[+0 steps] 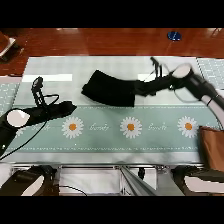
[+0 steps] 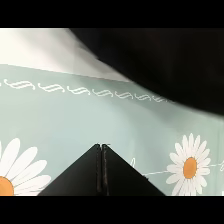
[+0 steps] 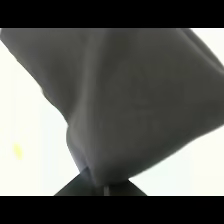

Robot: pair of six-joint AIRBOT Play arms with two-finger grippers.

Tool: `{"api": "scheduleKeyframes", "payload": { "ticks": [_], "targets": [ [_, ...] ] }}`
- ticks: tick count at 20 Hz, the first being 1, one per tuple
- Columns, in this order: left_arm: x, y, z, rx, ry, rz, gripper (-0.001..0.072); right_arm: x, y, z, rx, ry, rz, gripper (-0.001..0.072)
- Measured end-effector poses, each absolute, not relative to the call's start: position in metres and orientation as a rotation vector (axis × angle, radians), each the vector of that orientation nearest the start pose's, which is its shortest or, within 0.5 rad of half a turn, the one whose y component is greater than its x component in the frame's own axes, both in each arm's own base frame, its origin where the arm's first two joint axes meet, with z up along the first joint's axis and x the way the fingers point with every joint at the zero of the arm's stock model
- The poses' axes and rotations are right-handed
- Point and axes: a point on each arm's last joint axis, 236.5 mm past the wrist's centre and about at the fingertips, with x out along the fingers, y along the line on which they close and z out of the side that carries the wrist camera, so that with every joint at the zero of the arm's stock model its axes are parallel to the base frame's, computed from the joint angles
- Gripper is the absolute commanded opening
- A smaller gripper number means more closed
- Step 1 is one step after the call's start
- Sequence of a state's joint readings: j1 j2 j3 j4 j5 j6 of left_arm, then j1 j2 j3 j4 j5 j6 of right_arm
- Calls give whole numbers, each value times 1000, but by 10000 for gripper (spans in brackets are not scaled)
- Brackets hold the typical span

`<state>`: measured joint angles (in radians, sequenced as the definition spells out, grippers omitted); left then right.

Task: Fold the shirts.

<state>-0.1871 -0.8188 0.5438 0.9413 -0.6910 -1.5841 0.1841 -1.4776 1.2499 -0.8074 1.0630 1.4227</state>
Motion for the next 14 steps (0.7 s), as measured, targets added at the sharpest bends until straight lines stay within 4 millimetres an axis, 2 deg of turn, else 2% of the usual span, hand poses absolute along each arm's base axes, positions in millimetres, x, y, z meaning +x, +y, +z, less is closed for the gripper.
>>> {"api": "scheduleKeyframes", "payload": {
  "ticks": [4,7,11,14],
  "targets": [
    [303,-148,7,-564,995,-295,20,438,181,99,418,1154,538,27],
    [303,-148,7,-564,995,-295,20,447,133,148,423,1114,468,28],
    [303,-148,7,-564,995,-295,20,436,54,194,488,1071,319,27],
    [303,-148,7,-564,994,-295,20,410,-8,215,552,1055,185,27]
  ]
}}
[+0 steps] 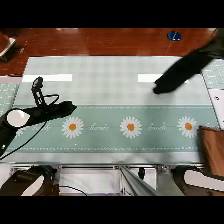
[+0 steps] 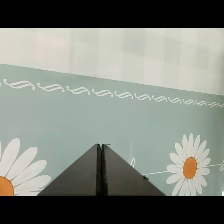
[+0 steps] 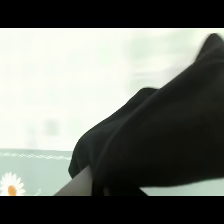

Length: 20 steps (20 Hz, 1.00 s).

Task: Fold the shirts.

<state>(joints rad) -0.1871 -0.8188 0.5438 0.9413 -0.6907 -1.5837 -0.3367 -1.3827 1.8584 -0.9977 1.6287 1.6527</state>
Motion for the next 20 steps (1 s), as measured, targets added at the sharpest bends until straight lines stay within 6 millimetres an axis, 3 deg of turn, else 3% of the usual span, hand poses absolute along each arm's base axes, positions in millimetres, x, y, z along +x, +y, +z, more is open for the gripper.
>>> {"api": "scheduleKeyframes", "payload": {
  "ticks": [5,10,14,19,20],
  "targets": [
    [304,-147,7,-564,991,-294,20,343,-101,230,624,1058,-98,27],
    [308,-146,9,-567,970,-288,20,266,-165,234,676,1025,-403,27],
    [315,-143,13,-570,937,-277,20,195,-184,212,725,1049,-616,28],
    [323,-140,16,-575,901,-264,20,106,-185,168,808,1137,-914,29],
    [324,-140,17,-576,896,-263,20,90,-186,161,814,1159,-982,73]
  ]
}}
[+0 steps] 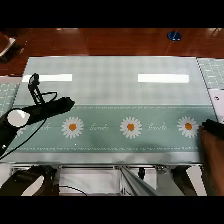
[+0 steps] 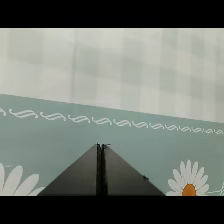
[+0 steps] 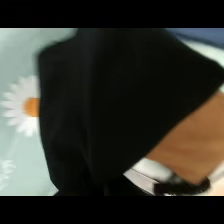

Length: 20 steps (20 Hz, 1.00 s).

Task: Fold the shirts.

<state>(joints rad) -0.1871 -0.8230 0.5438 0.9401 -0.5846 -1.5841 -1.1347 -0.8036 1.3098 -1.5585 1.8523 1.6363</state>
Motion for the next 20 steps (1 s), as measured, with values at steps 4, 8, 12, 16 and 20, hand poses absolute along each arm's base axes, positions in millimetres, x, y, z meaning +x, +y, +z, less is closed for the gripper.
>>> {"api": "scheduleKeyframes", "payload": {
  "ticks": [4,8,12,16,20],
  "targets": [
    [324,-140,17,-575,895,-262,20,43,-183,139,833,1241,-1171,406],
    [328,-139,23,-574,873,-263,20,35,-193,131,823,1248,-1224,367],
    [359,-134,71,-531,737,-289,19,104,-226,141,820,1085,-1050,27],
    [413,-129,167,-499,563,-327,19,270,-210,178,714,864,-565,28],
    [440,-171,212,-405,574,-460,19,417,-73,183,476,824,-57,28]
  ]
}}
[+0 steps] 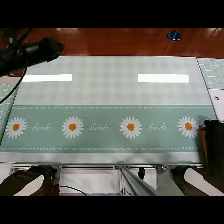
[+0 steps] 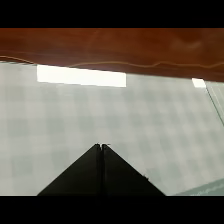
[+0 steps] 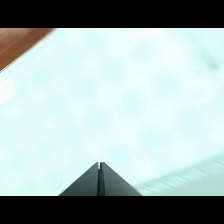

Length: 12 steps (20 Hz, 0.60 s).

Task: Fold the shirts.

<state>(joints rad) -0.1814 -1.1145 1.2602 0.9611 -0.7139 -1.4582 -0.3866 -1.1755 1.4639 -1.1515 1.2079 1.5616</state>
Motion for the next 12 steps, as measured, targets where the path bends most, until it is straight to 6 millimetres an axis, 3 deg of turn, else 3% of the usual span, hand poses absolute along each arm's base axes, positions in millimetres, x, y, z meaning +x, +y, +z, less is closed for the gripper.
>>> {"api": "scheduleKeyframes", "payload": {
  "ticks": [2,4,7,8,12],
  "targets": [
    [441,-194,192,-321,648,-502,19,447,1,155,334,893,109,27],
    [440,-201,149,-234,768,-480,20,460,39,113,195,986,145,27],
    [440,-187,99,-155,914,-397,20,462,53,58,83,1123,108,27],
    [440,-184,91,-144,936,-381,20,460,52,46,61,1159,95,27],
    [436,-176,71,-114,1001,-343,20,454,50,27,9,1227,67,27]
  ]
}}
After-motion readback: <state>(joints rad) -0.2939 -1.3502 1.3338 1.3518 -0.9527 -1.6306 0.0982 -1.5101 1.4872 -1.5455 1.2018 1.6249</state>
